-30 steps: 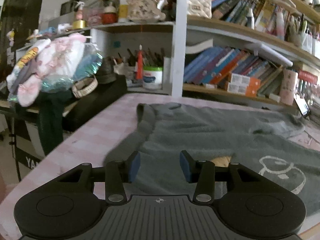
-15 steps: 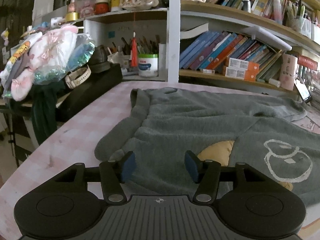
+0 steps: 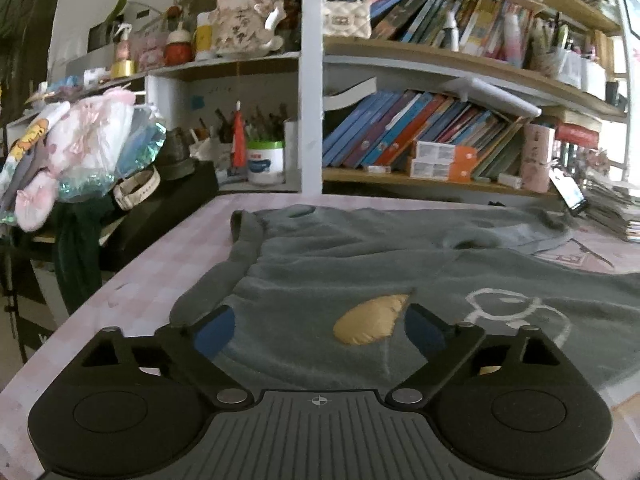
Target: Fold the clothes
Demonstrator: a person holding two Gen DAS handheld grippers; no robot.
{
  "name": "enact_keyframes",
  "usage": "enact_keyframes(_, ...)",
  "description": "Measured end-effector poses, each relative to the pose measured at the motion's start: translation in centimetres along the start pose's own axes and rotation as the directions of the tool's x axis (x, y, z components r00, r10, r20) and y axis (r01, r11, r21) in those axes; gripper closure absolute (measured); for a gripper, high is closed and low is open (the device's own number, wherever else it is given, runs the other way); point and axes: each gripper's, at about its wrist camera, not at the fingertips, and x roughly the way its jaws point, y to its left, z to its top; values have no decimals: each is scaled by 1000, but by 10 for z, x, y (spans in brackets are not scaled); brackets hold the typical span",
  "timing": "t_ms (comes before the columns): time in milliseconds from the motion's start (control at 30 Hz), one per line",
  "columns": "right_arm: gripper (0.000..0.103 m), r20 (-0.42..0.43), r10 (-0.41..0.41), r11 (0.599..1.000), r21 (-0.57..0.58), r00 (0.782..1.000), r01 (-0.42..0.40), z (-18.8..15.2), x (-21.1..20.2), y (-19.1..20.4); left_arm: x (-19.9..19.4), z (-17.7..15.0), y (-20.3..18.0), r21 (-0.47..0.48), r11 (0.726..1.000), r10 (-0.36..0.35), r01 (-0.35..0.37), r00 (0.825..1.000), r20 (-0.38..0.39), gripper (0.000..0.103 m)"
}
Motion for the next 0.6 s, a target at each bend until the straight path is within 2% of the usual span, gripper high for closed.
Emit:
enact_keyframes(200, 18, 0, 7, 1000, 3, 1000, -7, -2, -5, 2, -4, -5, -14, 71, 997, -6, 7, 1000, -12, 1)
enact_keyframes(600, 15, -24, 29, 1000, 5, 999, -29, -10, -4, 6, -3, -12, -43, 175, 982, -62, 65, 998, -27, 0)
